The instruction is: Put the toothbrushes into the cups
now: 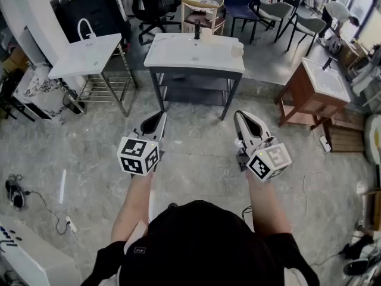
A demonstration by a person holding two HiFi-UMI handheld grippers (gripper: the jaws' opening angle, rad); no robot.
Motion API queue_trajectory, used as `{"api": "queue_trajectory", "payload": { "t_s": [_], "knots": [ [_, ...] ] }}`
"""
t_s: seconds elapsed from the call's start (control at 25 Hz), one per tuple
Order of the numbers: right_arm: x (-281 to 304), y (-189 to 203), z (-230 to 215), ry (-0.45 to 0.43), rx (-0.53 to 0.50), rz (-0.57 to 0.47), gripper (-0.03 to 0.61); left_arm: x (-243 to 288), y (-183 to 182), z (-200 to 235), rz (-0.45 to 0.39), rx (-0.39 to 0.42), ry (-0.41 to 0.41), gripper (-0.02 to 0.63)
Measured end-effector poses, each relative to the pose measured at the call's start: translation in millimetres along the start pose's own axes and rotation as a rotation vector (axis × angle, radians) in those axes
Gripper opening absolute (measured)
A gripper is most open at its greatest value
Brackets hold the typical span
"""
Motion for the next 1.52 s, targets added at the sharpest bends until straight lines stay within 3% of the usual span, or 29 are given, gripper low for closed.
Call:
{"api": "queue_trajectory", "payload": {
  "t_s": [0.52, 1.04, 1.32, 1.52],
  "knots": [
    [-33, 2, -22, -0.021, 0.048, 0.005, 0.028, 8, 13, -28, 0.010, -0.041, -0.022, 0.017],
    [-119, 16, -84, 0.001, 0.127, -0.014, 0.028, 50, 41, -112, 0.035, -0.013, -0.005, 0.017],
    [-98, 37, -95, -0.039, 0.159, 0.025, 0.028, 78, 45, -115, 0.044, 0.003, 0.066, 0.017],
    [-48, 56, -109, -0.056, 0.170, 0.067, 0.028, 122, 40, -77, 0.043, -0.031, 0.086, 0.017]
  ]
}}
Point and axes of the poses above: the fingertips, and each gripper's own axes: x forward along the fingers, z to its left, y out of its underside, the point moved 3 cm from there along -x, backward along the fingers, and after that the axes turned 13 degrees about -x, right-handed, at the moved point
